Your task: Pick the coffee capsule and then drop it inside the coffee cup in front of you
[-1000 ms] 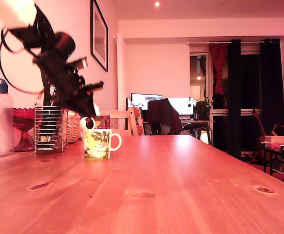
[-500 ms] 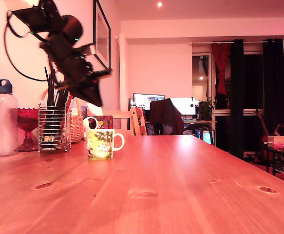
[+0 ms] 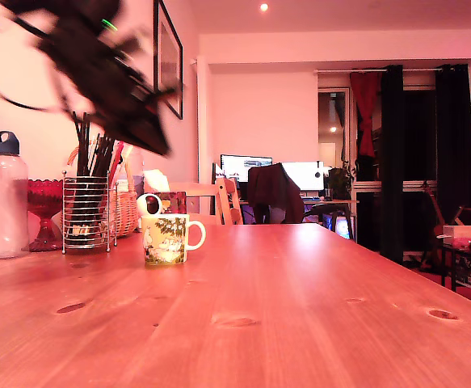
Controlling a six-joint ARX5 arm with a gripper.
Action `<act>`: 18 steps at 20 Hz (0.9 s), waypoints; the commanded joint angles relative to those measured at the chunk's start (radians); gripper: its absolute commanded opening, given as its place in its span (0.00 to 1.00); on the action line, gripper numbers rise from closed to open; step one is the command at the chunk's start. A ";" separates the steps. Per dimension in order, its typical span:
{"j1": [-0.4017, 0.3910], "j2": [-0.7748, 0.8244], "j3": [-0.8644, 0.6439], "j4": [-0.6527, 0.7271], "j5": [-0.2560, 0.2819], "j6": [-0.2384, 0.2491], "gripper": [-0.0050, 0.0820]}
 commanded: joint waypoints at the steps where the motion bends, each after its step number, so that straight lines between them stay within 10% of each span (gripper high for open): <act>1: 0.003 -0.041 -0.105 0.046 -0.006 -0.027 0.04; 18: 0.129 -0.443 -0.653 0.279 -0.050 -0.134 0.04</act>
